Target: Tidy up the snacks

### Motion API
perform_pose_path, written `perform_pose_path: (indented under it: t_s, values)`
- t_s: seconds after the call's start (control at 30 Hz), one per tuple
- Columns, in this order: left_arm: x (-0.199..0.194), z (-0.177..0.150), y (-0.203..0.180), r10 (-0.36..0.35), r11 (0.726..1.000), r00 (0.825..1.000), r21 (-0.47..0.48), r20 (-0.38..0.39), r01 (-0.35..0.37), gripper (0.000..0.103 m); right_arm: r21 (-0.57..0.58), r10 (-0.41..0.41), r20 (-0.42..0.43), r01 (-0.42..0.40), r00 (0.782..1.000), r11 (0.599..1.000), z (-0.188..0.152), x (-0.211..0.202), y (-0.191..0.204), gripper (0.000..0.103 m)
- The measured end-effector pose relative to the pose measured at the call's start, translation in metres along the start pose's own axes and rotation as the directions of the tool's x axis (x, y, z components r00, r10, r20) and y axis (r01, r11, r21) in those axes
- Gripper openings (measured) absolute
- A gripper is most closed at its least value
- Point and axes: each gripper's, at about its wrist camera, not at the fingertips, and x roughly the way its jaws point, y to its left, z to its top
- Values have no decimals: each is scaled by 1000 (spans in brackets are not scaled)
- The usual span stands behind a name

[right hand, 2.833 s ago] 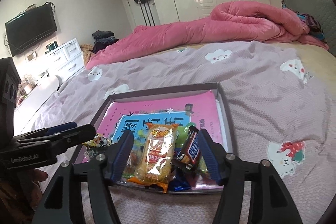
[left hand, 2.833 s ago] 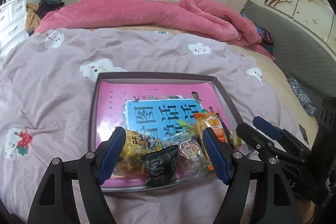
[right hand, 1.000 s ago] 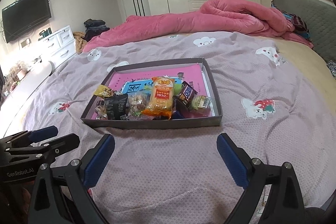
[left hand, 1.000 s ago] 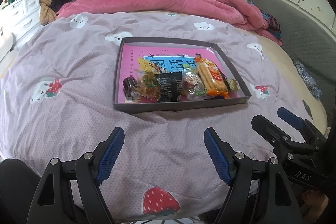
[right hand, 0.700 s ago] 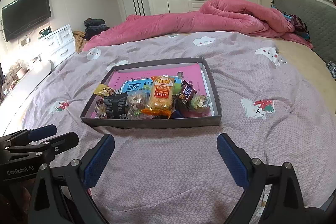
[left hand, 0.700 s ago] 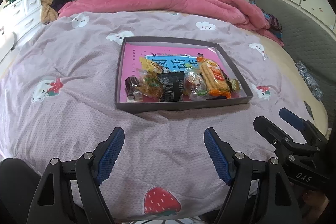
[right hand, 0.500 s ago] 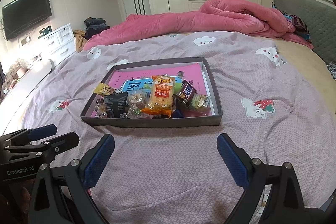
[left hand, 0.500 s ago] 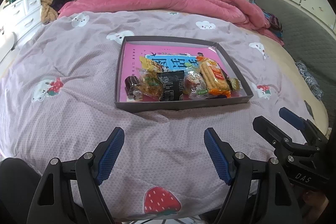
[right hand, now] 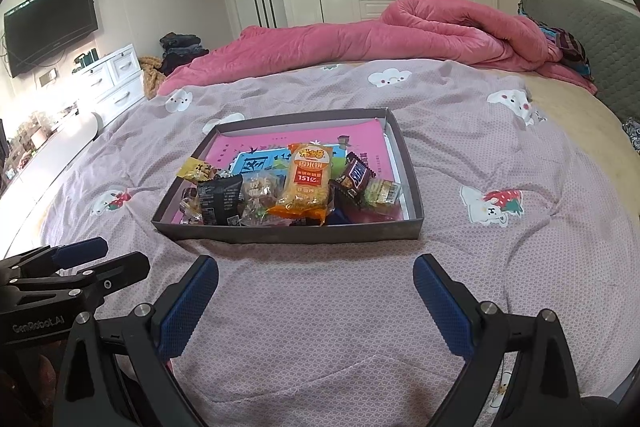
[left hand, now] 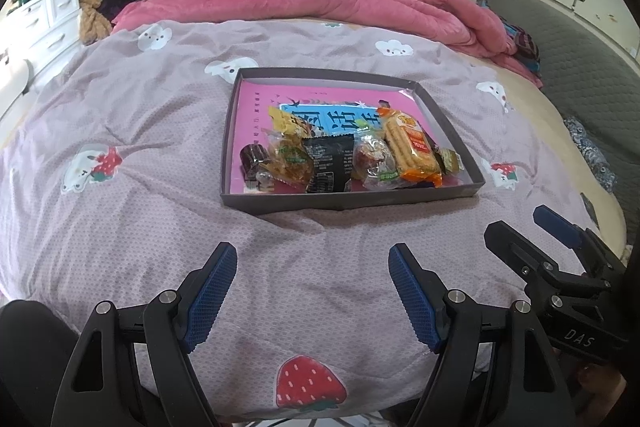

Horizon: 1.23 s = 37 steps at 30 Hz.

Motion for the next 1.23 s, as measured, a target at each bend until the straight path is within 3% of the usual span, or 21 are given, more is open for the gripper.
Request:
perform_pose_path:
  t_s: [0.97,1.13,1.23]
  values:
    - [4,-1,3,19,1000,1000,6,-4,-19,79,35,-9,-15,10,1000,999,0,4,-9,99]
    - [14,2,11,14,1000,1000,-5,-27,-14,79,75,-19,-25,21,1000,997,2,14,-23,101]
    - [18,13,29,61,997,998,-38,0,-61,79,122,-51,-24,54,998,991,9,22,-45,101]
